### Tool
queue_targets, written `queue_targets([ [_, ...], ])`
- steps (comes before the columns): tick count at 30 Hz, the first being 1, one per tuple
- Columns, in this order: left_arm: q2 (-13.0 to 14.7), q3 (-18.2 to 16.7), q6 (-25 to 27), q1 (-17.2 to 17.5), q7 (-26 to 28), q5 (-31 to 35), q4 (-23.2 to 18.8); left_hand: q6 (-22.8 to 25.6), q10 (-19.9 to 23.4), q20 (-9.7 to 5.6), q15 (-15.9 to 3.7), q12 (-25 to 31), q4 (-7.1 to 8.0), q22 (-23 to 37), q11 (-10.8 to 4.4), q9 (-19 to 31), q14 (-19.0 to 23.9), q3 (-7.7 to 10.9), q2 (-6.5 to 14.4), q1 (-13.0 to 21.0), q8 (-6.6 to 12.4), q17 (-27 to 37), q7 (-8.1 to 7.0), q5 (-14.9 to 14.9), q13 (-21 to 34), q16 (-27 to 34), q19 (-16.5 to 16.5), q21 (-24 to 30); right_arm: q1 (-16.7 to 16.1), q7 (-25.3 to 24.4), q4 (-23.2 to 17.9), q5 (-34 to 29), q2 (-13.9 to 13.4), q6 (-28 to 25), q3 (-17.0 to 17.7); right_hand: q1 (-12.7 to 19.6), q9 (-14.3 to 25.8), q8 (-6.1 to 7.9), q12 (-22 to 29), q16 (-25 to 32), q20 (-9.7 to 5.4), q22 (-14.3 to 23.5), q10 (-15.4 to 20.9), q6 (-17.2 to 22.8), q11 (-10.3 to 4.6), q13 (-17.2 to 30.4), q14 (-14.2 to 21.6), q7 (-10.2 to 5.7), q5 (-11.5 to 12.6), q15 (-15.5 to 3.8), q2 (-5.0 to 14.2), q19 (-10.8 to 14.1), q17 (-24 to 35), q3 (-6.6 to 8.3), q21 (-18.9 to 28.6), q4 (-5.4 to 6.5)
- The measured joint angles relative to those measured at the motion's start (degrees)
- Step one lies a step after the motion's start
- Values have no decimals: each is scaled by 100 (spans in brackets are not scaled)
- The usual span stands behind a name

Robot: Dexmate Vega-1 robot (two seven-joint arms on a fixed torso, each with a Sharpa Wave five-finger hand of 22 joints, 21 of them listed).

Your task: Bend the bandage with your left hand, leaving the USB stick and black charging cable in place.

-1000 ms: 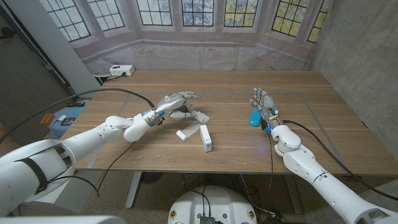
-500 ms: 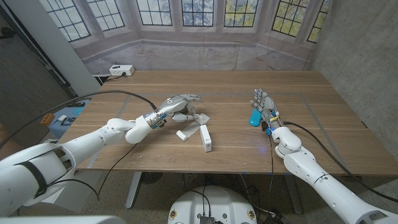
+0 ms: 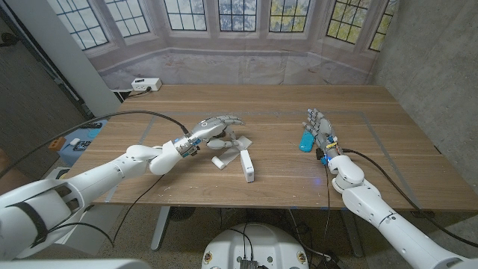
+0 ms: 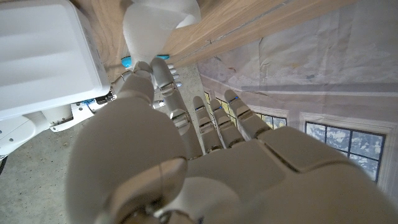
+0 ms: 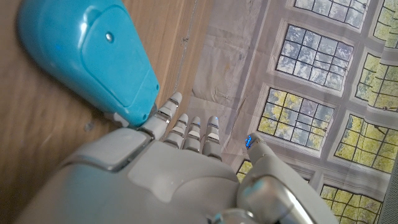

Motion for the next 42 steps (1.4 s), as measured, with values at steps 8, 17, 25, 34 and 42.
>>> queue_targets([
  [8, 77, -143, 15, 116, -164, -39, -134, 0, -31, -19, 30, -40, 0, 0, 31, -21, -30, 0, 0, 1, 0, -8, 0, 0, 0, -12, -19, 0, -2, 7, 1, 1, 11, 6, -5, 0, 0, 0, 0, 0, 0, 0, 0, -1, 0, 0, 0, 0, 0, 0, 0, 0, 0, 0, 0, 0],
  [17, 91, -236, -21, 188, -345, -87, -147, -31, -82, 42, 71, -40, 0, 0, 40, -26, -71, 0, -2, 3, 0, -12, -31, 0, 0, -12, -81, 0, 23, -2, 24, -14, 52, 8, -39, 0, -1, 0, 0, 0, 0, 0, 31, -1, 31, 0, 0, 0, 0, 0, 0, 0, 0, 0, 0, 0],
  [25, 90, -287, -78, 241, -444, -127, -147, -62, -83, 42, 102, -40, 0, 0, 42, -52, -103, 1, -3, 3, 0, -12, -1, 0, 0, -12, -80, 0, 19, -28, 28, -28, 69, 11, -48, 0, -1, 0, 0, 0, 0, 0, 31, -1, 31, 0, 0, 0, 0, 0, 0, 0, 0, 0, 0, 0],
  [34, 107, -362, -147, 320, -592, -181, -224, -176, -114, 11, 110, -40, 40, 0, 70, -79, -153, -71, 36, -35, 0, -12, -32, 0, 0, -12, -111, 0, -34, -45, 29, -36, 75, 30, -55, 0, -2, 0, 0, 0, -1, 0, 31, -1, 31, 0, 0, -1, 0, 0, 0, 0, 0, 0, 0, 0],
  [42, 162, -459, -154, 404, -618, -191, -324, -414, -225, 18, 131, -40, 142, 0, 102, -132, -215, -175, -31, -308, -115, -11, 4, -8, 0, -12, -179, 0, -42, -46, 24, -37, 76, 54, -55, 0, -2, 0, 0, 0, -1, 0, 31, -2, 31, 0, 0, -1, 0, 0, 0, 0, 0, 0, 0, 0],
])
